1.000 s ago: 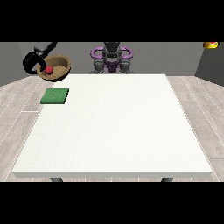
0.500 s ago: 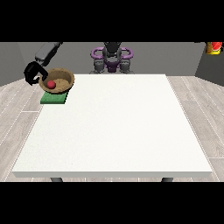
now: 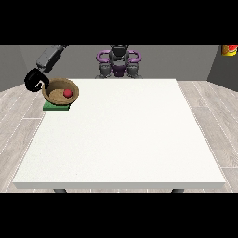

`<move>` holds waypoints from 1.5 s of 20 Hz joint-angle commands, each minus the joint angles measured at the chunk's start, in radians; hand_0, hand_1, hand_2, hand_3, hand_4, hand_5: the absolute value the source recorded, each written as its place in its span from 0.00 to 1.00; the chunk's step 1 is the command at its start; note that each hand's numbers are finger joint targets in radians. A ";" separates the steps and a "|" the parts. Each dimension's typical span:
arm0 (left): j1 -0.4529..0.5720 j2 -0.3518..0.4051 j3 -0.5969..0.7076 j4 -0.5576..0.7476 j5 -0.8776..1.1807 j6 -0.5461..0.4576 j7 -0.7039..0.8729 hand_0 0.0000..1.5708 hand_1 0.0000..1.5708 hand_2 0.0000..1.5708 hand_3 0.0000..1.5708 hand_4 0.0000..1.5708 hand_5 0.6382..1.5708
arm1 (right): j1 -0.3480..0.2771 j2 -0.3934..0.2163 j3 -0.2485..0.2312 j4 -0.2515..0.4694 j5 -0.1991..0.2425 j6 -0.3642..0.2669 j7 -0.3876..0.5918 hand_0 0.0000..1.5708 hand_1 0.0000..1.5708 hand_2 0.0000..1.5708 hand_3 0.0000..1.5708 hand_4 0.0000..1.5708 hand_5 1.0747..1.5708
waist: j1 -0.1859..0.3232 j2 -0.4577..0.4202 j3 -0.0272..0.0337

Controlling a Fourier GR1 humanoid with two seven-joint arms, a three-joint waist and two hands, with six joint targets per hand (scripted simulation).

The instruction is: Pick the cup and pour the ball into the bowl, then pick the bowl and place it on the pad

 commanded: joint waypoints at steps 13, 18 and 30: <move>-0.042 0.078 0.022 0.114 0.013 -0.026 -0.059 0.00 0.00 0.00 0.00 0.76 0.99 | -0.109 0.082 -0.001 -0.016 0.001 -0.175 -0.039 0.92 0.92 0.88 0.43 0.00 0.93 | -0.005 0.054 -0.0013; -0.021 0.081 0.022 0.031 0.039 -0.012 -0.024 0.00 0.00 0.00 0.00 0.76 1.00 | -0.086 -0.025 -0.022 0.075 0.014 -0.108 -0.099 0.59 0.59 0.70 0.66 0.10 0.88 | 0.027 0.076 0.0006; 0.039 -0.026 -0.065 0.036 -0.013 0.032 -0.006 0.00 0.00 0.00 0.00 0.76 1.00 | -0.148 -0.067 0.115 0.032 0.106 -0.012 0.099 0.00 0.00 0.00 0.00 0.13 0.61 | -0.019 -0.115 -0.0019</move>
